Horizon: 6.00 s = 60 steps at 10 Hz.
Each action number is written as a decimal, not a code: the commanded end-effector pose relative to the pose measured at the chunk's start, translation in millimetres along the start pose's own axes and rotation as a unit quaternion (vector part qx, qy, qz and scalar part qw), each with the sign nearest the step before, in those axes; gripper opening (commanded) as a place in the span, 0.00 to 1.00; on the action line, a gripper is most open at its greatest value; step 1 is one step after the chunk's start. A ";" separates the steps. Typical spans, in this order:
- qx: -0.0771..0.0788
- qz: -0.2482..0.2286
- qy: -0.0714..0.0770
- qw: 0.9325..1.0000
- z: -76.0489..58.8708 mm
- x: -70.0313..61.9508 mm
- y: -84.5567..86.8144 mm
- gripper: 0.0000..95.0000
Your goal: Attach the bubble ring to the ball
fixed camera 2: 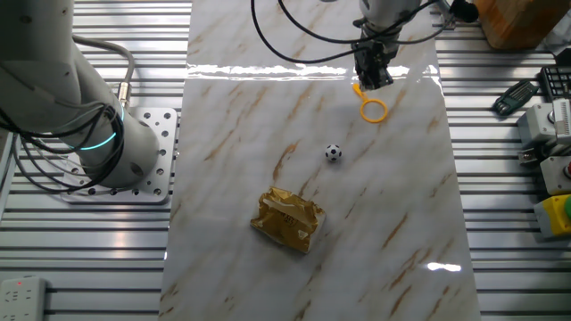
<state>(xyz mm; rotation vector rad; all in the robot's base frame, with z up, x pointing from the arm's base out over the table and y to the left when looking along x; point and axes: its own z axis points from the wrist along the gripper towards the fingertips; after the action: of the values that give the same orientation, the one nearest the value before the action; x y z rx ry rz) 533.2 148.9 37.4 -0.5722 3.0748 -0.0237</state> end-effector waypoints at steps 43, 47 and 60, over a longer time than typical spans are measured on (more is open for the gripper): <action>0.036 -0.688 0.005 0.725 13.3 -6.0 2.4 0.20; 0.039 -0.717 0.010 0.696 13.4 -6.0 2.4 0.40; 0.050 -0.710 -0.003 0.703 22.5 -5.7 3.1 0.40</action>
<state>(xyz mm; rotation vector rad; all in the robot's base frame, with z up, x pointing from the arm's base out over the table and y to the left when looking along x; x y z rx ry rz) 537.0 154.2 15.5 -2.5777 1.7474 -0.1805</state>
